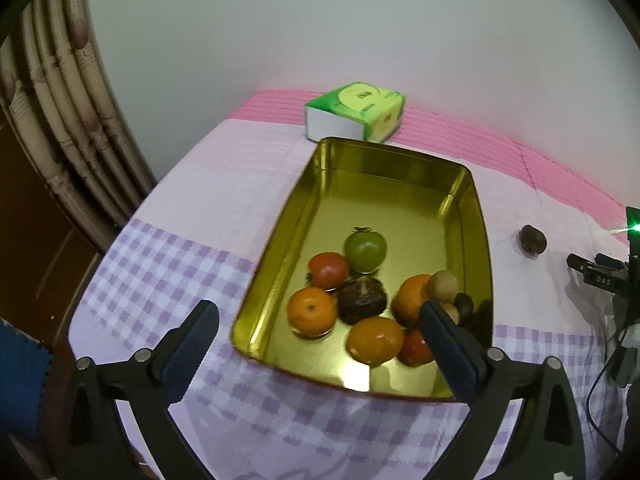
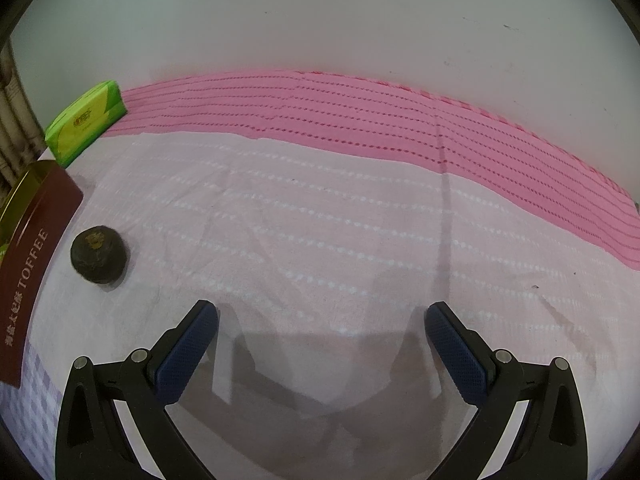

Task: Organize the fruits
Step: 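Reach the right gripper to the last dark brown fruit and grasp it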

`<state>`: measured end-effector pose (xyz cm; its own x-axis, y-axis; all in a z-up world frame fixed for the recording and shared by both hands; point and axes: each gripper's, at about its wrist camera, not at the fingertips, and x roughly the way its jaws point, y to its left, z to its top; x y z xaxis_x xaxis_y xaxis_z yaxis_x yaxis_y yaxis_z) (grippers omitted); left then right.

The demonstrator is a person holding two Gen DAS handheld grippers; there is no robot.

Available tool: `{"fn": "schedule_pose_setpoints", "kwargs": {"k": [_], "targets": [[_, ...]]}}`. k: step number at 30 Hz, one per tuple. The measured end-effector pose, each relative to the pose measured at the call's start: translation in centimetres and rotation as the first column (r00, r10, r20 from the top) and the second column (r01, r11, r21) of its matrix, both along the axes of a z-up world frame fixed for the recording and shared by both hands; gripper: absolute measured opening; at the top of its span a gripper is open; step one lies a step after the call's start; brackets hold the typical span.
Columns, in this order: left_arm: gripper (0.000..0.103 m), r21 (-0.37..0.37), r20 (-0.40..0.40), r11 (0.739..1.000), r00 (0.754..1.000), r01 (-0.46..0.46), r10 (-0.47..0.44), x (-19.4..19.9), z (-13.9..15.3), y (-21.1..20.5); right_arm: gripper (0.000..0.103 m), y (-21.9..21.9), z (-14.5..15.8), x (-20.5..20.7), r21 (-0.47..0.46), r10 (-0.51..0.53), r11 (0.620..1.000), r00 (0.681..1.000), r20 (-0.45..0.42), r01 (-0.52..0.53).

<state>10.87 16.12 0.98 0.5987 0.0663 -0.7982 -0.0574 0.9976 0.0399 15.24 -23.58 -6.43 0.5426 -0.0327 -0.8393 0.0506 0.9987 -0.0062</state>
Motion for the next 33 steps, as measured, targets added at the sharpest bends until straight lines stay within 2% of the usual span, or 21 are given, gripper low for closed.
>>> {"fn": "schedule_pose_setpoints", "kwargs": {"k": [6, 14, 21, 31, 33], "targets": [[0.099, 0.003, 0.000, 0.999, 0.999, -0.039, 0.039, -0.6, 0.2, 1.4, 0.098, 3.0, 0.6, -1.0, -0.010, 0.068, 0.998, 0.998, -0.003, -0.068], [0.099, 0.013, 0.005, 0.997, 0.997, -0.073, 0.073, -1.3, 0.4, 2.7, 0.094, 8.0, 3.0, -1.4, 0.012, 0.193, 0.981, 0.980, 0.043, -0.194], [0.099, 0.025, 0.011, 0.994, 0.994, -0.108, 0.108, -1.8, 0.4, 3.5, 0.080, 10.8, 3.5, -0.6, 0.038, 0.240, 0.970, 0.970, 0.037, -0.241], [0.099, 0.029, 0.016, 0.994, 0.994, -0.107, 0.107, -1.5, 0.0, 3.4, 0.054, 12.1, 2.4, 1.4, 0.096, 0.221, 0.971, 0.975, 0.006, -0.220], [0.099, 0.027, 0.015, 0.994, 0.994, -0.108, 0.107, -1.5, -0.1, 3.5, 0.052, 12.3, 2.0, 1.7, 0.104, 0.223, 0.970, 0.975, -0.003, -0.222]]}}
